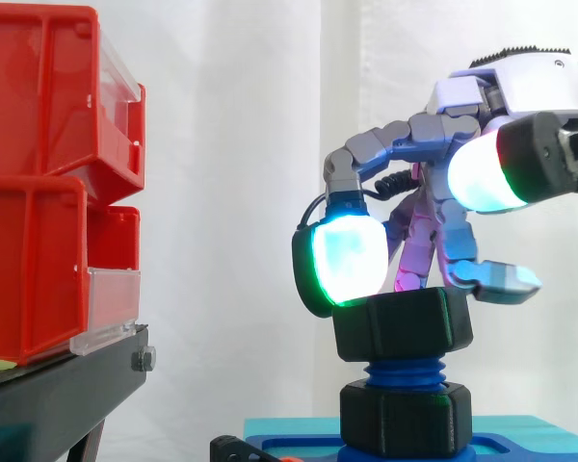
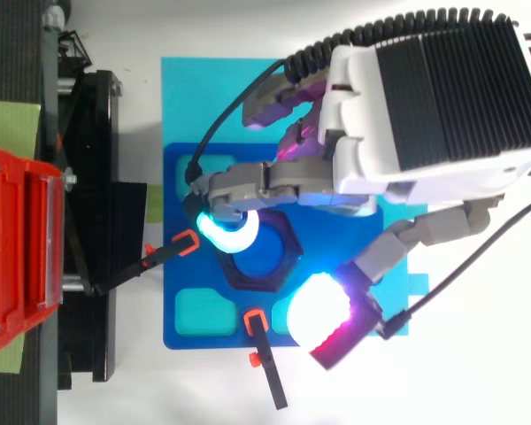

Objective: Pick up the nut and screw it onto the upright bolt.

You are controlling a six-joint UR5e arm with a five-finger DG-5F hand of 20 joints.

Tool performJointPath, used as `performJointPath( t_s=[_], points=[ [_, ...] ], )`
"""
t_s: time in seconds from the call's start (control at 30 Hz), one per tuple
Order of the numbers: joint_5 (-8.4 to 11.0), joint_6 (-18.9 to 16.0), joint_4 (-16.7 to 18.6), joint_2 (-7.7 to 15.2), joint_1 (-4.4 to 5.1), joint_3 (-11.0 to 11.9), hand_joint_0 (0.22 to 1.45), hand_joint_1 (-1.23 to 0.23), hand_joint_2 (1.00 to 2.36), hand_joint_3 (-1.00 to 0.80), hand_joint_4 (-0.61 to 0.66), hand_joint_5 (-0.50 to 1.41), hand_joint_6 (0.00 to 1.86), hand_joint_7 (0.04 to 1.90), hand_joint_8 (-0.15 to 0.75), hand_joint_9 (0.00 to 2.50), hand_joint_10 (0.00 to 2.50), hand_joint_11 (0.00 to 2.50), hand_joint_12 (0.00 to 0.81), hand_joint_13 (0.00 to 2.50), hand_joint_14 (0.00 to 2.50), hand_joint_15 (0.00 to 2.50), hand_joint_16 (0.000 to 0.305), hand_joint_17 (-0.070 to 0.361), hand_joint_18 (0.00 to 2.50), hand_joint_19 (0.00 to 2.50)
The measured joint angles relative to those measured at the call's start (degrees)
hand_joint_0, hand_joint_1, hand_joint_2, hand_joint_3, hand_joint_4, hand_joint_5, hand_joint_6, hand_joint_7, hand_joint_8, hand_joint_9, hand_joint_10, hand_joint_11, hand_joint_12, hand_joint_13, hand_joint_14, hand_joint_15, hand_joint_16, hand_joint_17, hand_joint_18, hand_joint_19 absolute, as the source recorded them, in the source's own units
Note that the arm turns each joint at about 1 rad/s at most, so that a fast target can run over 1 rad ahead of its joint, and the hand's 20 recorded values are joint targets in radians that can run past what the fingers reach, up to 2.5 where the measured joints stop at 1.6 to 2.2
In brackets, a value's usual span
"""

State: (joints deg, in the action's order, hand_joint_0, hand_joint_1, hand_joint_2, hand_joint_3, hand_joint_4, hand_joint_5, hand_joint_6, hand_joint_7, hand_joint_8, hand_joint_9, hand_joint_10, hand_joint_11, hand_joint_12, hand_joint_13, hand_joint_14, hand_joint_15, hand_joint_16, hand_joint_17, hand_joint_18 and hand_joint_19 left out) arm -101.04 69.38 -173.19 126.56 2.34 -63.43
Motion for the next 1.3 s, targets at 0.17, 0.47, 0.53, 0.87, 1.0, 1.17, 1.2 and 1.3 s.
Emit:
performJointPath(
  t_s=[0.17, 0.47, 0.53, 0.87, 1.0, 1.17, 1.2, 1.3],
  points=[
    [-0.13, 0.13, -0.64, 0.00, -0.76, -0.01, 0.52, -0.38, 1.00, -0.50, 0.05, -0.06, 0.51, 1.23, 0.100, 1.83, 0.02, 1.95, 0.351, 1.26, 0.02, 0.59, 0.031, 0.070, 0.70, 0.26],
    [-0.28, 0.39, -1.41, -0.05, -1.83, 0.03, 0.52, -0.38, 1.00, -0.50, 0.13, -0.09, 0.50, 1.04, 0.179, 1.68, 0.02, 1.43, 0.350, 1.17, 0.02, 0.55, 0.035, 0.080, 0.70, 0.32],
    [-0.33, 0.37, -1.36, -0.07, -1.99, 0.10, 0.51, -0.38, 1.00, -0.50, 0.16, -0.11, 0.50, 0.88, 0.240, 1.48, 0.02, 0.93, 0.345, 1.05, 0.01, 0.45, 0.038, 0.086, 0.66, 0.33],
    [-1.32, 0.27, -1.12, -0.07, -1.74, 2.51, 0.48, -0.36, 1.00, -0.50, 0.13, -0.13, 0.50, 0.67, 0.235, 0.97, 0.00, 0.16, 0.341, 0.72, 0.01, 0.19, 0.041, 0.092, 0.46, 0.28],
    [-1.21, 0.25, -0.88, 0.05, -1.12, 2.67, 0.47, -0.35, 1.00, -0.50, 0.12, -0.14, 0.50, 0.63, 0.225, 0.76, 0.00, 0.00, 0.338, 0.52, 0.00, 0.06, 0.038, 0.086, 0.21, 0.16],
    [-0.33, 0.01, 0.00, 0.66, 0.18, 2.66, 0.46, -0.32, 1.00, -0.50, 0.10, -0.15, 0.50, 0.59, 0.214, 0.56, 0.00, 0.00, 0.340, 0.27, 0.00, 0.00, 0.038, 0.086, 0.00, 0.01],
    [-0.14, -0.12, 0.09, 0.85, 0.48, 2.66, 0.46, -0.32, 1.00, -0.50, 0.10, -0.15, 0.50, 0.59, 0.214, 0.54, 0.00, 0.00, 0.339, 0.25, 0.00, 0.00, 0.039, 0.087, 0.00, 0.00],
    [0.12, -0.51, 0.19, 1.21, 1.08, 2.59, 0.45, -0.30, 1.00, -0.50, 0.08, -0.16, 0.50, 0.57, 0.199, 0.46, 0.00, 0.00, 0.339, 0.16, 0.00, 0.00, 0.040, 0.091, 0.00, 0.00]
  ],
)
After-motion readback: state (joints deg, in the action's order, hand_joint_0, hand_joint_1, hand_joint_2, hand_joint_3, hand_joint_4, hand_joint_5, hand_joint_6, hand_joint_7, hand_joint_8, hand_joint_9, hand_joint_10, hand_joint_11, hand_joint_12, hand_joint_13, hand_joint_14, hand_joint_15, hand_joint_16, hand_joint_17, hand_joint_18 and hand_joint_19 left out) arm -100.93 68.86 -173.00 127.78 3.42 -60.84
